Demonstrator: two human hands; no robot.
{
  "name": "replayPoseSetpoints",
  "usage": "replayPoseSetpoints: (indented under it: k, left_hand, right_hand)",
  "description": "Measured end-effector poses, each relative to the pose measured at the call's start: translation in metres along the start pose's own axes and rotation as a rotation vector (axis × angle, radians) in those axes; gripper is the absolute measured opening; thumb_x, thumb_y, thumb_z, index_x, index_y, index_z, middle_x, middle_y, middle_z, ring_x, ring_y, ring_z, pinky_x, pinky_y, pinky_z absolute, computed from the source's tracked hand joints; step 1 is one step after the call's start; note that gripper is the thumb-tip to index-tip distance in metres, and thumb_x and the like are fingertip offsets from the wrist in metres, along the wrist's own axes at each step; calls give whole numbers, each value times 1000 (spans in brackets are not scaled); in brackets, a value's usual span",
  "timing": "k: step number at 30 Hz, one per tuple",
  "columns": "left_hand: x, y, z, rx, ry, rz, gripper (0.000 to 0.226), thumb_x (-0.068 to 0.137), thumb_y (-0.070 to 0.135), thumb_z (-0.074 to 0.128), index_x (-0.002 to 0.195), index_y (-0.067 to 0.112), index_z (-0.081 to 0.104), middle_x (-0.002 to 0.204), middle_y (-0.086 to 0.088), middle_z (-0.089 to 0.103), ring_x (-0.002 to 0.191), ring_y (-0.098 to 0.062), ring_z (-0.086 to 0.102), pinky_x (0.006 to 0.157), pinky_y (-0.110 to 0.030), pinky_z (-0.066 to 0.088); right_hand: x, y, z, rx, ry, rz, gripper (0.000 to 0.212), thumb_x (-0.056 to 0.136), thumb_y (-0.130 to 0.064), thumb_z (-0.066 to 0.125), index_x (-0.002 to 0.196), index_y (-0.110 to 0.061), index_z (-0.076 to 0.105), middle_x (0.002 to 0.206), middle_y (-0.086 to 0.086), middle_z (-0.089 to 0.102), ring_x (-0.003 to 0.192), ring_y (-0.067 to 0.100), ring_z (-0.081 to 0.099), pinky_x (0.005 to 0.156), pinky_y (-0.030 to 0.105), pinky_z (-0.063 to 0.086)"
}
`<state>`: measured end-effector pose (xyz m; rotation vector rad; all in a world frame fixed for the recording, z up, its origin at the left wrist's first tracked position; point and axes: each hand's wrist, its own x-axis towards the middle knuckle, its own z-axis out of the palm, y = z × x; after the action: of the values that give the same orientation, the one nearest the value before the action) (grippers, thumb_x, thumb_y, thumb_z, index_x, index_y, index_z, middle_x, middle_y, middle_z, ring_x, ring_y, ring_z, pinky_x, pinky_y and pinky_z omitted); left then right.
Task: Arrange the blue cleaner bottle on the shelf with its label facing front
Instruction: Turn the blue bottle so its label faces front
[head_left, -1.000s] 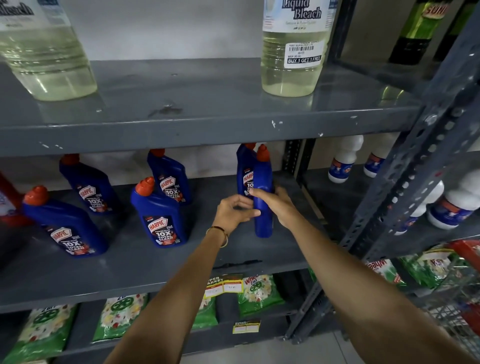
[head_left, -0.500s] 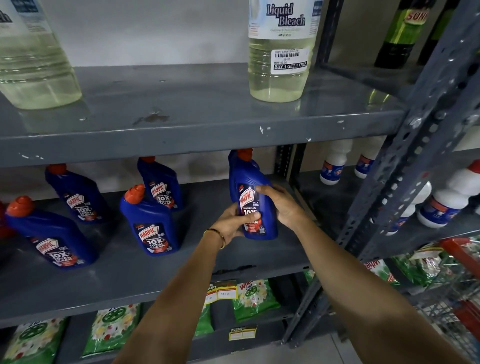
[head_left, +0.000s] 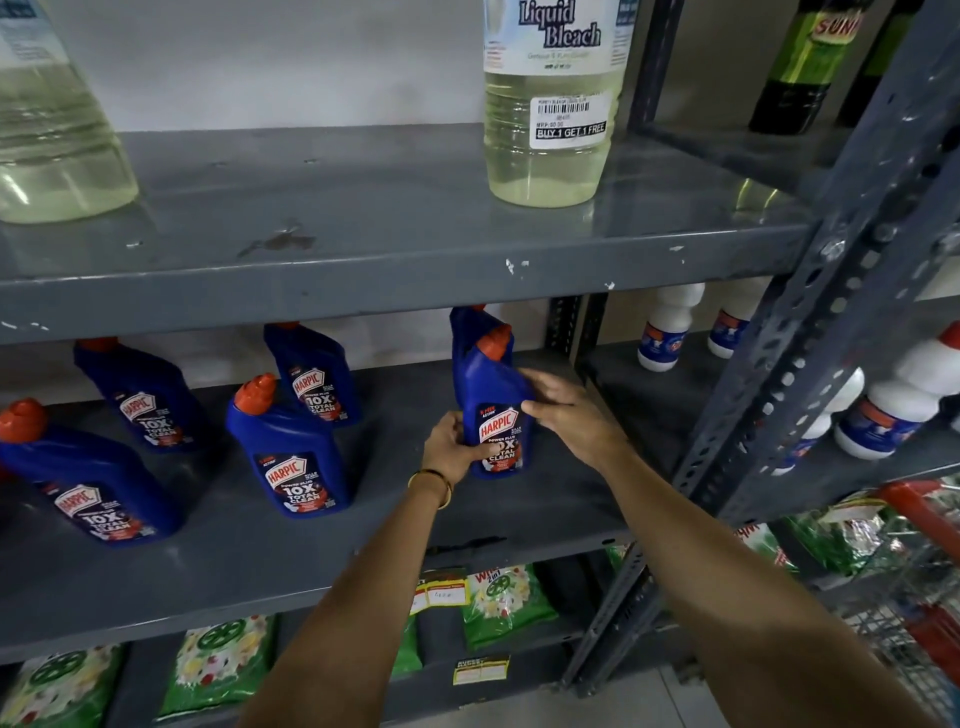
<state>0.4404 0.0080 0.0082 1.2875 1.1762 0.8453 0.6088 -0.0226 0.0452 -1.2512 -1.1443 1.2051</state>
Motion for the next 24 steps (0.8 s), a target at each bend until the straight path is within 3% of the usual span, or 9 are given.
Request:
replayPoseSetpoints:
  k: [5, 8, 12, 17, 21, 24]
  left_hand:
    - [1, -4, 0, 29, 5, -2, 48, 67, -2, 75, 109, 2, 50, 117, -21, 63, 106, -33, 61, 95, -49, 50]
    - [0, -5, 0, 57, 2, -10, 48, 68, 0, 75, 110, 1, 50, 117, -21, 62, 107, -34, 60, 95, -50, 49]
    - [-7, -10, 1, 92, -15, 0, 52, 68, 3, 76, 114, -2, 51, 118, -23, 62, 107, -35, 60, 97, -51, 48]
    - [-13, -12, 5, 123, 35, 18, 48, 69, 8, 77, 111, -1, 56, 114, -22, 65, 103, -33, 62, 95, -47, 50]
    - [-17, -19, 6, 137, 69, -9, 49, 68, 1, 75, 113, -4, 56, 115, -23, 64, 105, -34, 62, 92, -38, 50]
    - [-19, -25, 7, 121, 95, -35, 52, 68, -4, 74, 117, -4, 55, 118, -23, 63, 108, -34, 60, 96, -40, 48]
  right_hand:
    - [2, 1, 3, 28, -11, 25, 53, 86, 7, 51, 136, -7, 40, 136, 15, 51, 120, 23, 52, 94, 31, 49]
    - [2, 5, 2, 51, -3, 74, 56, 84, 4, 56, 136, -11, 41, 133, 11, 54, 122, 24, 52, 101, 39, 45]
    - [-7, 24, 1, -35, -67, 155, 50, 81, -3, 64, 128, -12, 49, 126, 11, 60, 118, 26, 56, 95, 35, 49]
    - [-13, 49, 1, -164, -32, 233, 58, 79, -2, 67, 132, -9, 45, 136, 14, 53, 126, 26, 49, 109, 47, 37]
    - [-15, 58, 5, -166, 17, 241, 56, 80, 7, 62, 132, -2, 43, 137, 17, 50, 126, 25, 47, 98, 30, 40]
    - [-11, 61, 7, -161, 36, 225, 54, 79, 11, 60, 130, 2, 44, 135, 21, 51, 122, 26, 49, 94, 29, 40]
